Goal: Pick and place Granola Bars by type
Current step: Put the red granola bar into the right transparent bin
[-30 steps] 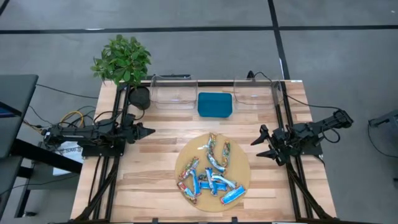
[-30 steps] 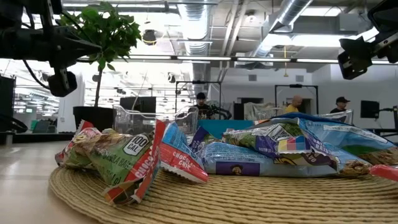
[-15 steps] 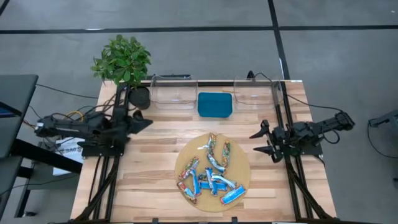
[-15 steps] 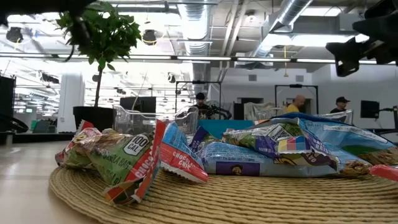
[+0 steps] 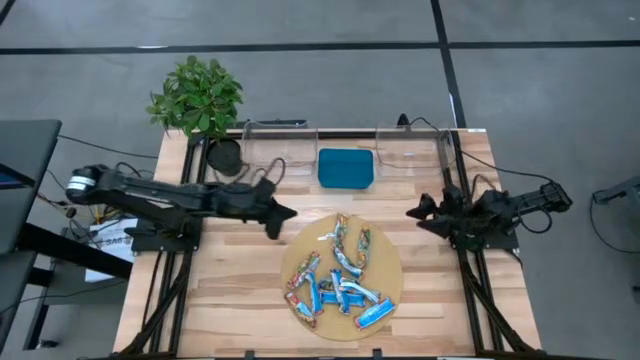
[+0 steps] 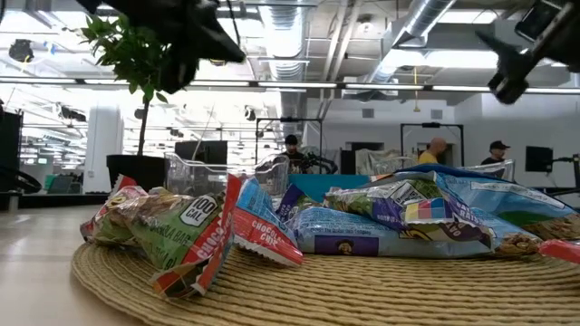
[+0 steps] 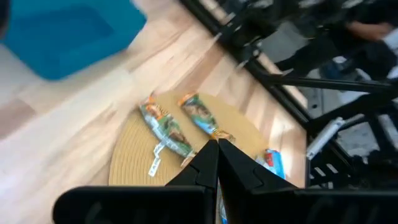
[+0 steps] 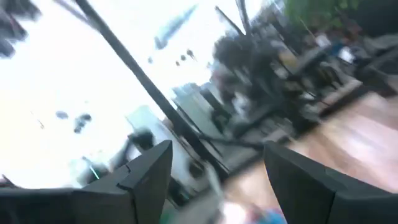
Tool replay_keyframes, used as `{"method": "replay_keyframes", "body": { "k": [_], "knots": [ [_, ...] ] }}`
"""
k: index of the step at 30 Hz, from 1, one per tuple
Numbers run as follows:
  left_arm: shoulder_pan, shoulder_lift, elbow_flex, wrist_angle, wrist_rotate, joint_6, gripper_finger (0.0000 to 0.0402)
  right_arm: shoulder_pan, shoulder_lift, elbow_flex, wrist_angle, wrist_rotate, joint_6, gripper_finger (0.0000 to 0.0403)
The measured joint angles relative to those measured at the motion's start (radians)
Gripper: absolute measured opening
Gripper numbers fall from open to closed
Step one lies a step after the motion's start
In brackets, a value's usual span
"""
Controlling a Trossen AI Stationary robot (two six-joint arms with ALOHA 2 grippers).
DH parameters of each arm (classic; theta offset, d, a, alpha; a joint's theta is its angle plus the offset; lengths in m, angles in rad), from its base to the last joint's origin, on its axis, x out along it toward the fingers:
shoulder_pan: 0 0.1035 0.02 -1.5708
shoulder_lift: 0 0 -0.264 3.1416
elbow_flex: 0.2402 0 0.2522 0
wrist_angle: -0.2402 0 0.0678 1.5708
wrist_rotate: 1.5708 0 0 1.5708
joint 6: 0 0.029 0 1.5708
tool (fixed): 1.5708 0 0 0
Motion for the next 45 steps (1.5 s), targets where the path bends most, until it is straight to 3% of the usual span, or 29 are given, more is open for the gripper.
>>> {"method": "replay_keyframes", "body": {
  "k": [5, 10, 13, 17, 22, 30, 35, 40, 45],
  "knots": [
    [0.013, 0.152, 0.055, -0.001, 0.0, -0.137, 0.0, 0.0, 0.0, 0.0, 0.142, 0.014, 0.163, 0.0244],
    [0.013, 0.286, 0.153, 0.006, 0.024, -0.119, 0.0, 0.0, 0.0, 0.001, 0.149, 0.114, 0.171, 0.0244],
    [0.014, 0.372, 0.237, -0.005, 0.04, -0.099, 0.0, 0.0, 0.006, 0.033, 0.029, 0.128, 0.179, 0.0244],
    [0.02, 0.461, 0.368, -0.121, 0.084, -0.03, 0.0, 0.0, 0.085, 0.147, -0.265, 0.137, 0.234, 0.0244],
    [0.012, 0.47, 0.484, -0.206, 0.039, 0.157, 0.0, 0.001, 0.301, 0.349, -0.539, 0.108, 0.204, 0.0244],
    [-0.016, 0.329, 0.44, -0.264, 0.037, 0.253, 0.0, 0.058, 0.703, 0.645, -0.896, -0.134, -0.024, 0.0244],
    [-0.06, 0.268, 0.378, -0.355, 0.046, 0.225, 0.0, 0.167, 0.952, 0.755, -1.014, -0.23, -0.141, 0.0244],
    [-0.111, 0.221, 0.352, -0.427, 0.042, 0.21, 0.0, 0.279, 1.168, 0.834, -1.056, -0.22, -0.168, 0.0244],
    [-0.179, 0.202, 0.352, -0.5, 0.023, 0.208, 0.0, 0.337, 1.394, 0.926, -1.039, -0.188, -0.094, 0.0244]
  ]
}}
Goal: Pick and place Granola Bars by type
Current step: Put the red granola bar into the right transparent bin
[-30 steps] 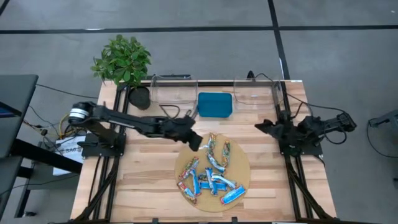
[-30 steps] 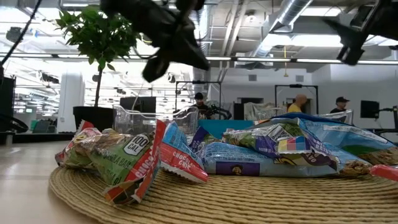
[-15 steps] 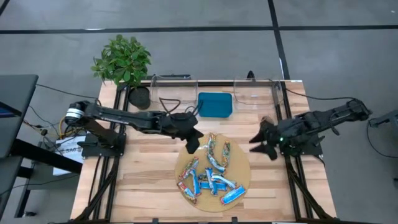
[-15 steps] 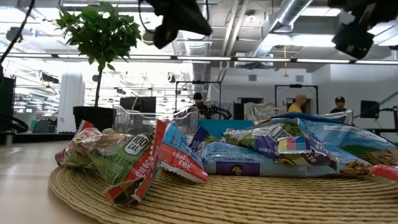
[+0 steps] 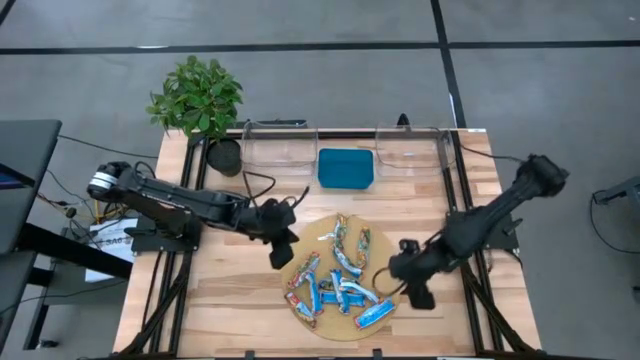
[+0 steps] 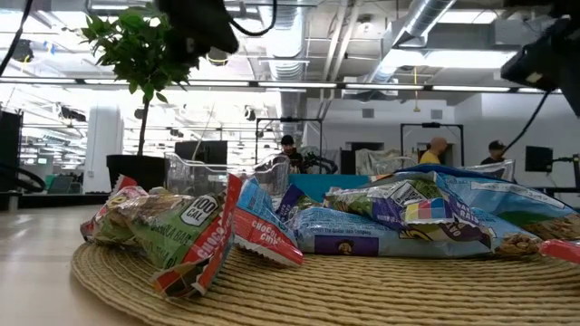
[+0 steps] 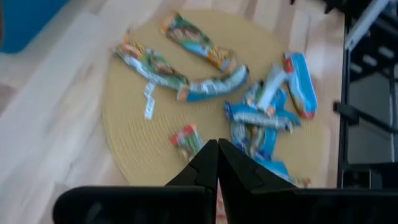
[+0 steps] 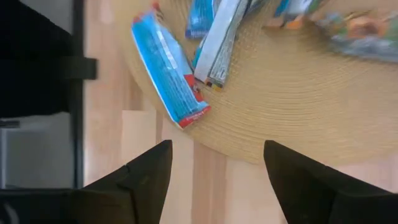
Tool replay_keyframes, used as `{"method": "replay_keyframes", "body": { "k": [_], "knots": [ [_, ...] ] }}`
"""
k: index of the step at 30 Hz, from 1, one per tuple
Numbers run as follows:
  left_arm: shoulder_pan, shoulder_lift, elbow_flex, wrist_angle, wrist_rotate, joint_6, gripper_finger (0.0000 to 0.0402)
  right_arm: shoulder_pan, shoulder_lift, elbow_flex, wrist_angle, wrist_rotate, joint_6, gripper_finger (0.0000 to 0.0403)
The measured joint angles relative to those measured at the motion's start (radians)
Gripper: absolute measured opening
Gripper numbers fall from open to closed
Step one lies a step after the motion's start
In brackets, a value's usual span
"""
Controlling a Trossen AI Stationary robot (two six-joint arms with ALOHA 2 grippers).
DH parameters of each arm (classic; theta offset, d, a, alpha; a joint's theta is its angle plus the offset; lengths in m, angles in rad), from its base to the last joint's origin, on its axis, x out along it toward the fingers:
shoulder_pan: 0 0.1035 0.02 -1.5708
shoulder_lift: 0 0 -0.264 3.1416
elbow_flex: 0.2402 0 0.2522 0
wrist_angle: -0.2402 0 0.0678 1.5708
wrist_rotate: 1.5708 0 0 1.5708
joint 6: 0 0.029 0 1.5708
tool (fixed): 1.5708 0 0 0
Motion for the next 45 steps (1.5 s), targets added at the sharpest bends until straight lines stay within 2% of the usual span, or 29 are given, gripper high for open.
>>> {"method": "replay_keyframes", "body": {
  "k": [9, 13, 17, 21, 24, 32, 35, 40, 45],
  "knots": [
    [-0.136, 0.0, 0.0, -0.033, -0.06, -0.016, 0.0, 0.02, 0.363, 0.203, 0.02, -0.027, -0.056, 0.0244],
    [-0.17, 0.0, 0.0, -0.031, -0.056, -0.01, 0.0, 0.019, 0.462, 0.249, 0.016, -0.058, -0.059, 0.0244],
    [-0.198, 0.0, 0.0, -0.017, -0.049, -0.004, 0.0, 0.02, 0.507, 0.272, 0.02, -0.09, -0.054, 0.0244],
    [-0.221, 0.0, 0.0, -0.015, -0.051, -0.006, 0.0, 0.025, 0.512, 0.279, 0.012, -0.092, -0.052, 0.0241],
    [-0.228, 0.0, 0.0, -0.015, -0.057, -0.014, 0.0, 0.025, 0.51, 0.279, -0.002, -0.095, -0.049, 0.0218],
    [-0.233, 0.0, 0.0, -0.012, -0.059, -0.024, 0.0, 0.025, 0.507, 0.279, -0.017, -0.122, -0.012, 0.0086],
    [-0.233, 0.001, 0.0, 0.007, -0.074, -0.025, 0.0, 0.025, 0.486, 0.278, -0.018, -0.122, 0.004, 0.0058],
    [-0.231, 0.001, 0.0, 0.055, -0.094, -0.034, 0.0, -0.009, 0.395, 0.298, -0.016, -0.086, 0.046, 0.0054],
    [-0.231, 0.001, 0.0, 0.102, -0.158, -0.043, 0.0, -0.08, 0.247, 0.314, -0.011, 0.067, 0.113, 0.0057]
  ]
}}
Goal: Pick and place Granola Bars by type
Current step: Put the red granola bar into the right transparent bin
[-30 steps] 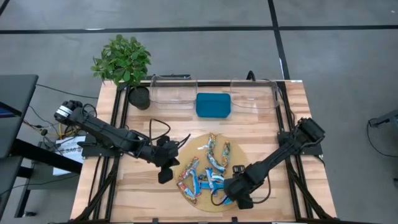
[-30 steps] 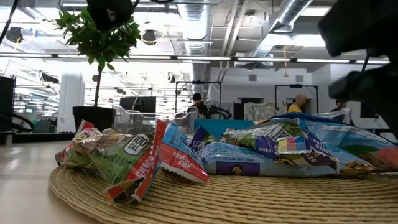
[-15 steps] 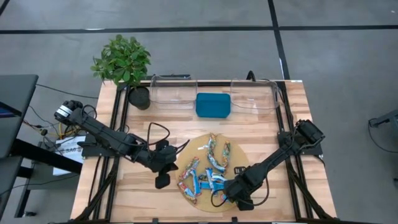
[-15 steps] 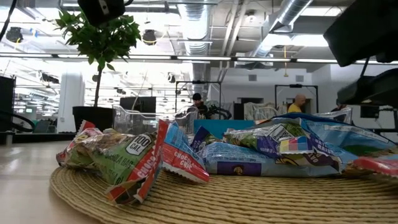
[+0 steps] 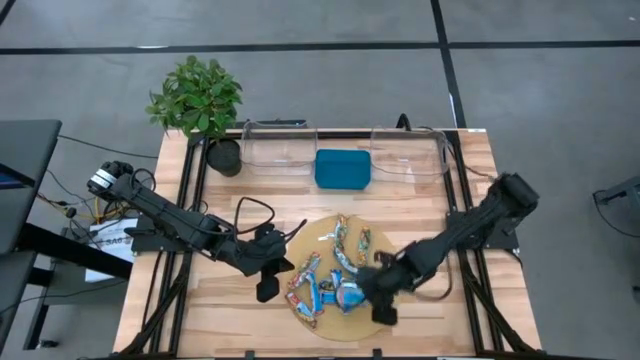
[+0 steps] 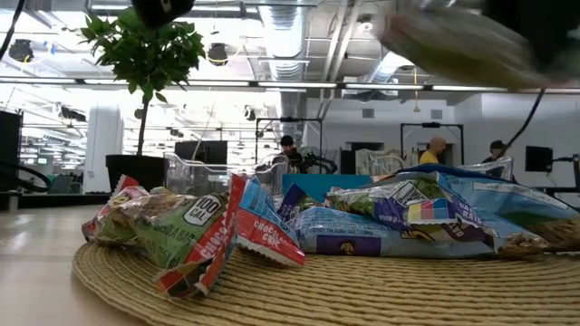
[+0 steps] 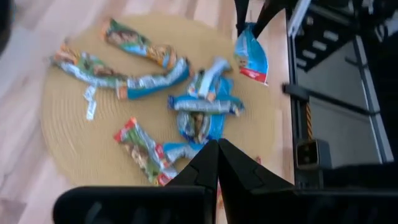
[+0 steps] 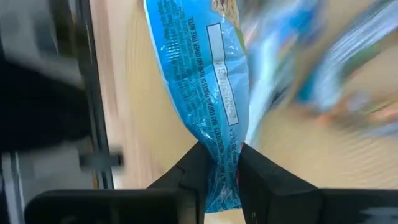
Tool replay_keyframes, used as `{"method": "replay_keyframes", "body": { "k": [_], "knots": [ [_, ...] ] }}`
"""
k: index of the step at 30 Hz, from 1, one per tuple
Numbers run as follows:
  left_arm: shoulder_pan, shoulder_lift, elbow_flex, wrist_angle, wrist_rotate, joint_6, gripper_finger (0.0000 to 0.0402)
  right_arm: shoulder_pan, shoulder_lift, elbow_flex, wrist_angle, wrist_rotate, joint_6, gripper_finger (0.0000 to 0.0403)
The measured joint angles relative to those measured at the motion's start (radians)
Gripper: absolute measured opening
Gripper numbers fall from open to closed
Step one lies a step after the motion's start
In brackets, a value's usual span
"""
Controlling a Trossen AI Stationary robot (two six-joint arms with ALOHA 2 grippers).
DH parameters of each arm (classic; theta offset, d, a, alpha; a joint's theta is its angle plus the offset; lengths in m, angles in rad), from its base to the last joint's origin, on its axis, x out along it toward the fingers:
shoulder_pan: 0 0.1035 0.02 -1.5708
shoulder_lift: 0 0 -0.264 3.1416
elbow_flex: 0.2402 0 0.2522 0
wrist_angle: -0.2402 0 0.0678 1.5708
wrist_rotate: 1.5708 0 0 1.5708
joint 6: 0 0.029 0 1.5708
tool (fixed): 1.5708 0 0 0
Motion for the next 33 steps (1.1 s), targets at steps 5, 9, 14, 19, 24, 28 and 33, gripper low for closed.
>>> {"method": "replay_keyframes", "body": {
  "k": [5, 9, 14, 19, 24, 28, 33],
  "knots": [
    [0.015, 0.0, 0.0, 0.058, -0.064, -0.001, 0.0, -0.131, -0.165, 0.0, -0.021, 0.245, 0.024, 0.0058],
    [0.034, 0.0, 0.003, 0.074, -0.105, -0.014, 0.0, -0.281, -0.273, 0.0, -0.111, 0.423, 0.1, 0.0058],
    [0.061, 0.0, 0.007, 0.104, -0.213, -0.016, 0.0, -0.493, -0.357, 0.0, -0.289, 0.514, 0.18, 0.0058],
    [0.11, 0.0, 0.007, 0.117, -0.275, -0.017, 0.0, -0.691, -0.38, 0.0, -0.404, 0.524, 0.164, 0.0058],
    [0.159, 0.0, 0.008, 0.115, -0.256, -0.012, 0.0, -0.863, -0.363, 0.0, -0.433, 0.52, 0.081, 0.0058],
    [0.191, 0.0, 0.008, 0.115, -0.241, -0.015, 0.0, -0.958, -0.329, 0.0, -0.442, 0.492, 0.064, 0.0058],
    [0.218, 0.0, 0.008, 0.115, -0.23, -0.008, 0.0, -1.041, -0.273, 0.0, -0.462, 0.465, 0.04, 0.0059]
  ]
}}
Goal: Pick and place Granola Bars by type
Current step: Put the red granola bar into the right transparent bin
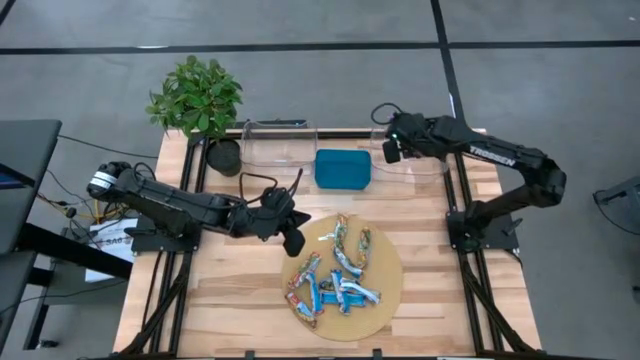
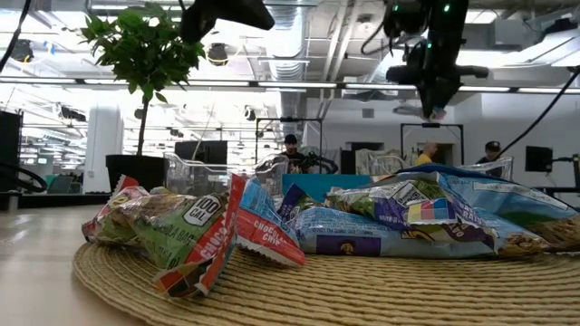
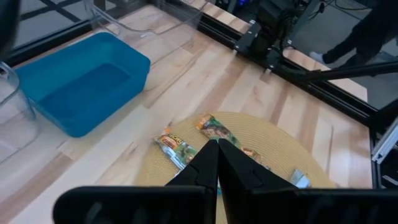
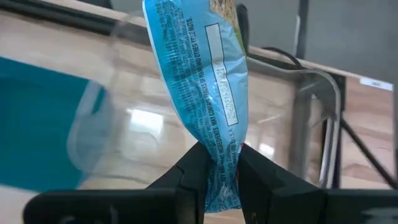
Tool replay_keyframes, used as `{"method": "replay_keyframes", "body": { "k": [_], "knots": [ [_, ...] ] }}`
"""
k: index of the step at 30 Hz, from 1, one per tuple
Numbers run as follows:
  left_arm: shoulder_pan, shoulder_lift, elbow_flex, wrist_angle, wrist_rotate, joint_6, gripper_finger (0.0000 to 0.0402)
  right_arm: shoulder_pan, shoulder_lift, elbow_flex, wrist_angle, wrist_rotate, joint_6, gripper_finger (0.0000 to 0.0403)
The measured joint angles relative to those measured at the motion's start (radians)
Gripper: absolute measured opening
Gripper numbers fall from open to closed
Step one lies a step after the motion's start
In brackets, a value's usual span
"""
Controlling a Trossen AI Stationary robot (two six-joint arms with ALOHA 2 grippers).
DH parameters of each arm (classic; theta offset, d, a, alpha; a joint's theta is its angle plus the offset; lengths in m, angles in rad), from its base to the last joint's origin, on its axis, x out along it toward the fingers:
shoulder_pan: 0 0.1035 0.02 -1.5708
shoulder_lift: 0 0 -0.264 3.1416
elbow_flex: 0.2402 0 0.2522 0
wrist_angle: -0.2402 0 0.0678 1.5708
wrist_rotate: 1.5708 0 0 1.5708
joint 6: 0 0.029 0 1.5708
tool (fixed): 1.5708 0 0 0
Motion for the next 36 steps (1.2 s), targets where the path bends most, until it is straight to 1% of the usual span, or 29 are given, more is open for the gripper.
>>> {"method": "replay_keyframes", "body": {
  "k": [3, 7, 10, 14, 17, 21, 25, 27, 30, 33, 36],
  "knots": [
    [0.007, 0.0, 0.0, 0.0, 0.0, 0.001, 0.0, -0.031, 0.037, 0.0, -0.03, -0.009, -0.002, 0.0059],
    [0.012, 0.0, 0.0, 0.0, 0.0, 0.002, 0.0, -0.068, 0.088, -0.001, -0.044, -0.084, -0.08, 0.007],
    [0.013, 0.0, 0.0, 0.0, 0.0, 0.003, 0.0, -0.079, 0.113, -0.001, -0.044, -0.119, -0.121, 0.0095],
    [0.014, 0.0, 0.0, 0.0, -0.001, 0.003, 0.0, -0.064, 0.11, -0.001, -0.003, -0.107, -0.16, 0.0134],
    [0.014, 0.0, 0.0, -0.001, -0.001, 0.004, 0.0, -0.057, 0.088, -0.001, 0.011, -0.104, -0.204, 0.0158],
    [0.014, 0.0, 0.0, -0.001, -0.001, 0.038, 0.0, -0.023, 0.061, -0.001, 0.017, -0.142, -0.286, 0.018],
    [0.014, 0.0, 0.0, -0.001, 0.011, 0.056, 0.0, 0.073, 0.007, -0.001, 0.036, -0.232, -0.367, 0.0192],
    [0.014, 0.0, 0.0, -0.001, 0.03, 0.068, 0.0, 0.139, -0.022, -0.001, 0.07, -0.276, -0.361, 0.0193],
    [0.014, 0.0, 0.0, -0.002, 0.061, 0.073, 0.0, 0.264, -0.058, -0.001, 0.133, -0.334, -0.306, 0.0192],
    [0.011, 0.0, 0.0, -0.008, 0.129, 0.108, 0.0, 0.412, -0.063, -0.001, 0.184, -0.342, -0.259, 0.0187],
    [0.007, 0.0, 0.001, -0.055, 0.242, 0.15, 0.0, 0.549, -0.054, -0.001, 0.216, -0.343, -0.232, 0.018]
  ]
}}
